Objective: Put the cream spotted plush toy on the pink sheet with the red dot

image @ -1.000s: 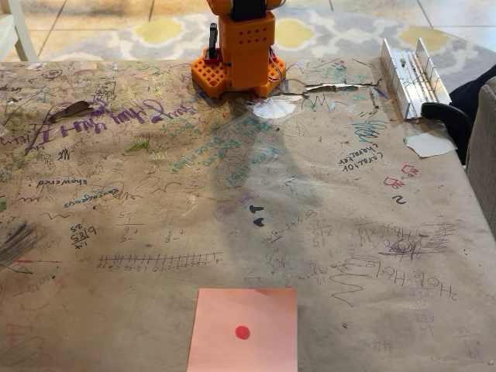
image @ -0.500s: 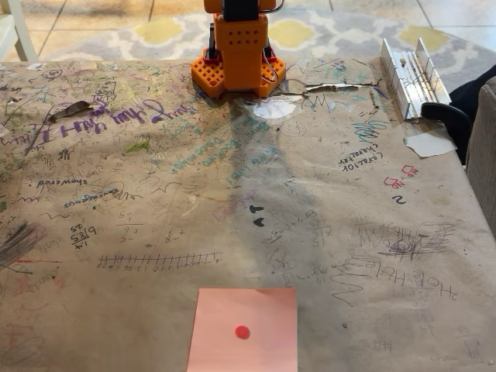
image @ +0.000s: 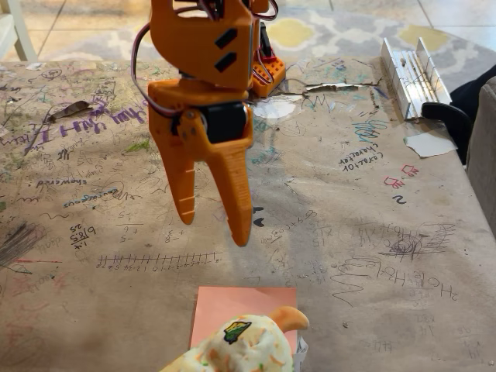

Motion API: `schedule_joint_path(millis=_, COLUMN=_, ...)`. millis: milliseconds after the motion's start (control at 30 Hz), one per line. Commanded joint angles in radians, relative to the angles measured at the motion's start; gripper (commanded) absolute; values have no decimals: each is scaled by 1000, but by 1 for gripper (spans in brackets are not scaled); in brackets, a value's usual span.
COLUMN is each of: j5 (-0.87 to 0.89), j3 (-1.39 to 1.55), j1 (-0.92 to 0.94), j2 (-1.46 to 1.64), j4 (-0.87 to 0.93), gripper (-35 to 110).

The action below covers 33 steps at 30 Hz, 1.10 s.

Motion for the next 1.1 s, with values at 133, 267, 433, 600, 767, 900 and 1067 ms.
schedule_joint_path(millis=133, j5=-87, j3=21, j1=26, j2=106, j4=-40, gripper=25)
schedule_joint_path(millis=267, j5=-140, j3=144, j1=28, j2=155, j4=-101, gripper=0)
schedule_joint_path(millis=433, j5=-236, j3=364, j1=12, j2=295, j4=-169, gripper=0)
schedule_joint_path(millis=600, j5=-299, j3=710, j1=-15, j2=560, j4=-207, gripper=0)
schedule_joint_path(millis=767, j5=-304, j3=1109, j1=-94, j2=1074, j4=-164, gripper=0)
schedule_joint_path(millis=900, j5=-302, j3=1436, j1=-279, j2=1809, j4=229, gripper=0)
schedule_joint_path(millis=1067, j5=-374, j3=1552, j1=-245, j2=1991, j4=290, gripper=0)
